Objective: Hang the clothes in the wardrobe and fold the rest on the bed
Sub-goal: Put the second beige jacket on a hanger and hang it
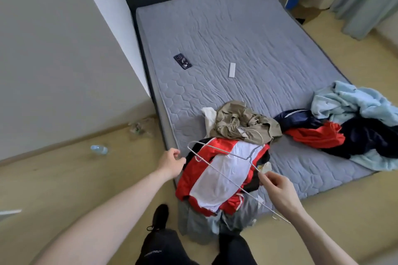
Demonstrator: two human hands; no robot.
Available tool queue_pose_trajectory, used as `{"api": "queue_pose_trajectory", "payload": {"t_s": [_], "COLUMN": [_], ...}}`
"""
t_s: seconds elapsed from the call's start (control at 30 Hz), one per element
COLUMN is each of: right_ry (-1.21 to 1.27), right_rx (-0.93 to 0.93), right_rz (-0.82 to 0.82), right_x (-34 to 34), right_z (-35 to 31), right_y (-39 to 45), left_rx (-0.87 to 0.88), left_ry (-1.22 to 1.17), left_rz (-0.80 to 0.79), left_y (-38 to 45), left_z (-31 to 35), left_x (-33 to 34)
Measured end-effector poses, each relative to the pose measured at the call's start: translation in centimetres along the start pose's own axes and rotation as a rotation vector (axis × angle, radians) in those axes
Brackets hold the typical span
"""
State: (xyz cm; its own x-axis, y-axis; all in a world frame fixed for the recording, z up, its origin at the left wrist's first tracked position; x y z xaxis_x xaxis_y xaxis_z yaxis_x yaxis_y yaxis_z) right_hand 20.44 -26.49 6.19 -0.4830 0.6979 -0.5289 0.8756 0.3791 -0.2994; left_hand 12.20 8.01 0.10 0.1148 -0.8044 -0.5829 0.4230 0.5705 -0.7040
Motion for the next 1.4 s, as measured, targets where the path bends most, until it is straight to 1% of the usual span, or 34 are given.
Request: {"api": "queue_pose_trajectory", "payload": {"t_s": [0.07, 0.13, 0.2, 0.3, 0.47, 0.57, 0.67, 0.8, 0.87, 1.0, 1.1, 1.27, 1.33, 1.4], "right_ry": [-0.007, -0.014, -0.034, -0.038, 0.018, 0.027, 0.045, 0.069, 0.081, 0.108, 0.133, 0.182, 0.193, 0.249], "right_rx": [-0.01, -0.019, -0.008, 0.033, 0.053, 0.059, 0.08, 0.085, 0.086, 0.087, 0.104, 0.138, 0.196, 0.295], "right_rz": [-0.008, -0.005, 0.014, 0.063, 0.134, 0.145, 0.163, 0.131, 0.123, 0.135, 0.13, 0.046, 0.004, -0.044], "right_x": [-2.3, -4.2, -5.7, -7.0, -7.0, -6.1, -5.4, -4.6, -4.7, -5.3, -5.3, -3.8, -2.5, -0.9], "right_z": [2.4, 4.7, 6.9, 10.7, 16.8, 20.0, 22.5, 23.7, 23.4, 21.8, 20.3, 15.7, 12.9, 10.1], "right_y": [2.3, 4.8, 7.4, 11.0, 15.3, 16.9, 17.6, 17.3, 16.7, 15.4, 14.3, 12.2, 11.8, 11.3], "left_rx": [-0.037, -0.029, 0.007, 0.101, 0.215, 0.237, 0.234, 0.274, 0.309, 0.336, 0.366, 0.422, 0.415, 0.425], "left_ry": [0.183, 0.292, 0.337, 0.384, 0.61, 0.766, 0.867, 0.935, 0.861, 0.5, 0.261, -0.039, -0.131, -0.192], "left_rz": [-0.059, -0.094, -0.109, -0.089, -0.119, -0.141, -0.154, -0.118, -0.064, -0.052, -0.062, -0.157, -0.212, -0.263], "left_y": [0.5, 1.7, 3.5, 7.4, 14.0, 17.4, 19.5, 20.6, 20.5, 18.0, 14.0, 4.9, 1.2, -2.5], "left_z": [1.6, 3.9, 6.8, 11.5, 16.8, 18.2, 18.8, 19.0, 19.3, 19.1, 17.5, 13.3, 11.0, 8.8], "left_x": [3.5, 6.8, 10.2, 15.0, 23.4, 28.4, 32.3, 33.4, 32.2, 27.0, 22.2, 14.6, 12.1, 9.9]}}
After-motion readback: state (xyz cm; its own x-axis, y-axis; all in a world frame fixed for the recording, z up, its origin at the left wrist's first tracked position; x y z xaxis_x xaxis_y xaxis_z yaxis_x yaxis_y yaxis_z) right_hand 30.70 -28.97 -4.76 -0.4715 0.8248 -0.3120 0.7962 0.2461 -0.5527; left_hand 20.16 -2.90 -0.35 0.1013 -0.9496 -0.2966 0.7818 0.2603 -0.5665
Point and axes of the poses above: each hand's wrist, its own y-axis towards the middle knuckle, its own x-axis out of the palm, z = x × y, the point moved 2 cm from there along y, towards the middle knuckle, and after that the axes turned 12 degrees about -x, right-handed, at the moved point
